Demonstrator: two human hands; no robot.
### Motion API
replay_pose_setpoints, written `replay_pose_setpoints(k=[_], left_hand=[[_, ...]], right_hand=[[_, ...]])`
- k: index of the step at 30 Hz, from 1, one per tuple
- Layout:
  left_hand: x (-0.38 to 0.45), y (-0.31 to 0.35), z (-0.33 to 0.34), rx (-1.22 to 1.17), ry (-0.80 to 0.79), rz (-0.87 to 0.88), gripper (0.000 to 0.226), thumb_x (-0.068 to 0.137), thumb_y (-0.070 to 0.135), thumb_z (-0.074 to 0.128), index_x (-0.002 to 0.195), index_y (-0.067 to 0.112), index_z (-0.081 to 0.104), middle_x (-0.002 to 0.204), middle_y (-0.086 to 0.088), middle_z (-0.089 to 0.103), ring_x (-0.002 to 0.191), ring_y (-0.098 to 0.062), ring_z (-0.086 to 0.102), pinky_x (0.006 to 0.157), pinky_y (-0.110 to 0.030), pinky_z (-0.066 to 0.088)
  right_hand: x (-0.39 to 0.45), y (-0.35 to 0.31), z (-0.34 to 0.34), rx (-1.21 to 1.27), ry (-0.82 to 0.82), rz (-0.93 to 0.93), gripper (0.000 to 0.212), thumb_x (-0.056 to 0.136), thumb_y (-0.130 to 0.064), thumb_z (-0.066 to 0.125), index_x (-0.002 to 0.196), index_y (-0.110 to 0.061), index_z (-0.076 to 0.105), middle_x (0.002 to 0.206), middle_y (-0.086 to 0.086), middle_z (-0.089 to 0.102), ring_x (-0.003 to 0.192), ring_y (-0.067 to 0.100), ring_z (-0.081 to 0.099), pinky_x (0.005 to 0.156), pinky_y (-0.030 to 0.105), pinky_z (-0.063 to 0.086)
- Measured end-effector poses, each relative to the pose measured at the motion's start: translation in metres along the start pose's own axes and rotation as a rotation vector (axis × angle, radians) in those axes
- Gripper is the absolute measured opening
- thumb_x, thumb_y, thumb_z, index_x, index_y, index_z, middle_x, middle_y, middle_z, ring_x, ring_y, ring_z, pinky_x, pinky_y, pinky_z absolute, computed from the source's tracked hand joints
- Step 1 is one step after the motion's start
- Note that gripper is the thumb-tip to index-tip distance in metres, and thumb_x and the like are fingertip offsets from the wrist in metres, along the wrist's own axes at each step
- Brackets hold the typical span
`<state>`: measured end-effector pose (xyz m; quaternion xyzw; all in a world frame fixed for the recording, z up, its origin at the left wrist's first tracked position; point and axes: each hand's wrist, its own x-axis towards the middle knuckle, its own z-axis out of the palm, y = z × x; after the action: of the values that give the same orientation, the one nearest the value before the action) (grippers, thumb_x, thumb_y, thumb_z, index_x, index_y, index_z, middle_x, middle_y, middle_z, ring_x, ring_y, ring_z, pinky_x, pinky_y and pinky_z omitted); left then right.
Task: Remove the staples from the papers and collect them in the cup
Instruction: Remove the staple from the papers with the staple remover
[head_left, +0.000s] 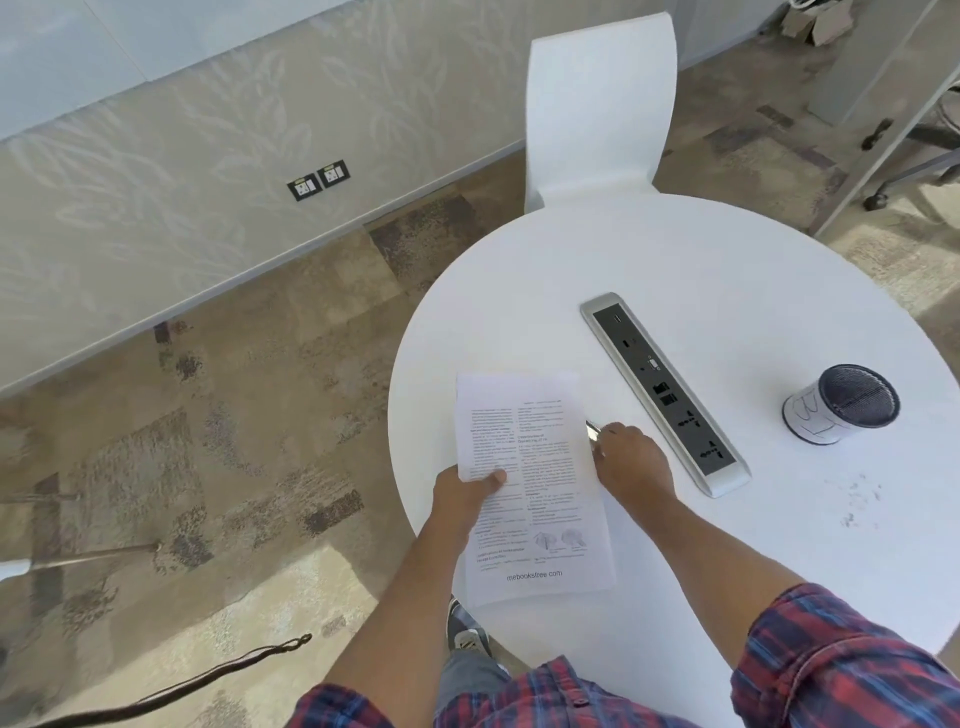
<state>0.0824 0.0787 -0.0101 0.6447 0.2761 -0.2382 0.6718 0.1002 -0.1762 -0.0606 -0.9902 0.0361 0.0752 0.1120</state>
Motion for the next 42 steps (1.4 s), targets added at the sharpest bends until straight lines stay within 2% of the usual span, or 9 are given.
replay_pose_setpoints(k=[3,7,11,14,18,23,27,33,42], left_hand=[[0.003,0.001,-0.004,0.003,-0.014,-0.011,0.03,0.087,0.012,0.082,0.116,0.01,0.075,0.105,-0.003,0.079,0.09,-0.019,0.076,0.066,-0.028,0.061],[0.003,0.001,-0.012,0.005,-0.031,0.0,0.028,0.087,0.012,0.082,0.114,0.012,0.076,0.108,-0.004,0.079,0.096,-0.022,0.076,0.069,-0.029,0.061],[0.0,0.002,-0.018,0.007,-0.065,0.025,0.028,0.087,0.013,0.083,0.114,0.012,0.076,0.107,-0.002,0.08,0.092,-0.016,0.077,0.07,-0.027,0.061],[-0.005,0.003,-0.024,0.01,-0.075,0.043,0.028,0.087,0.014,0.083,0.114,0.013,0.077,0.107,-0.001,0.08,0.093,-0.016,0.077,0.071,-0.028,0.062],[-0.012,0.003,-0.03,0.008,-0.067,0.059,0.031,0.086,0.014,0.083,0.116,0.011,0.076,0.108,-0.004,0.08,0.094,-0.019,0.078,0.073,-0.03,0.062],[-0.023,0.008,-0.021,-0.008,-0.07,0.089,0.037,0.084,0.012,0.084,0.12,0.007,0.075,0.115,-0.009,0.079,0.101,-0.026,0.077,0.082,-0.038,0.063],[-0.035,0.014,-0.005,-0.023,-0.098,0.119,0.036,0.085,0.015,0.084,0.119,0.01,0.076,0.113,-0.005,0.08,0.101,-0.025,0.077,0.085,-0.041,0.063],[-0.043,0.019,0.018,-0.008,-0.105,0.161,0.034,0.085,0.016,0.084,0.118,0.011,0.076,0.112,-0.005,0.08,0.101,-0.026,0.078,0.089,-0.045,0.063],[-0.047,0.035,0.044,-0.01,-0.126,0.196,0.034,0.092,0.019,0.078,0.124,0.007,0.073,0.119,-0.009,0.077,0.11,-0.03,0.074,0.096,-0.049,0.059]], right_hand=[[-0.002,-0.006,-0.002,0.114,0.066,0.07,0.013,0.096,-0.021,0.064,0.093,-0.009,0.059,0.084,0.005,0.064,0.073,0.03,0.058,0.056,0.034,0.039],[0.002,-0.009,-0.001,0.207,0.006,0.013,0.029,0.098,-0.018,0.062,0.126,-0.012,0.059,0.106,0.005,0.067,0.094,0.03,0.061,0.067,0.036,0.045],[0.005,-0.009,0.001,0.175,-0.028,0.025,0.031,0.095,-0.003,0.054,0.124,-0.015,0.059,0.104,0.005,0.067,0.096,0.03,0.062,0.072,0.038,0.051],[0.0,-0.011,-0.006,0.614,-0.048,0.253,0.043,0.099,-0.01,0.061,0.141,-0.021,0.058,0.11,0.002,0.07,0.099,0.023,0.065,0.077,0.032,0.052],[-0.011,-0.006,-0.022,1.336,-0.043,0.435,0.039,0.098,0.004,0.062,0.133,-0.012,0.065,0.095,0.008,0.075,0.07,0.026,0.062,0.063,0.033,0.053],[-0.026,0.002,-0.053,1.705,-0.137,0.504,0.021,0.107,-0.012,0.052,0.119,-0.008,0.07,0.095,0.011,0.07,0.074,0.025,0.062,0.073,0.037,0.051],[-0.037,0.014,-0.074,1.614,-0.221,0.465,0.032,0.098,-0.043,0.068,0.11,-0.013,0.07,0.078,0.0,0.06,0.058,0.017,0.052,0.057,0.031,0.038],[-0.066,0.027,-0.09,1.406,-0.26,0.472,0.029,0.085,-0.036,0.086,0.086,-0.014,0.067,0.052,0.002,0.035,0.041,0.017,0.027,0.05,0.029,0.022],[-0.094,0.047,-0.091,1.416,-0.227,0.423,0.022,0.072,-0.034,0.091,0.074,-0.022,0.073,0.049,0.001,0.041,0.04,0.016,0.032,0.055,0.033,0.02]])
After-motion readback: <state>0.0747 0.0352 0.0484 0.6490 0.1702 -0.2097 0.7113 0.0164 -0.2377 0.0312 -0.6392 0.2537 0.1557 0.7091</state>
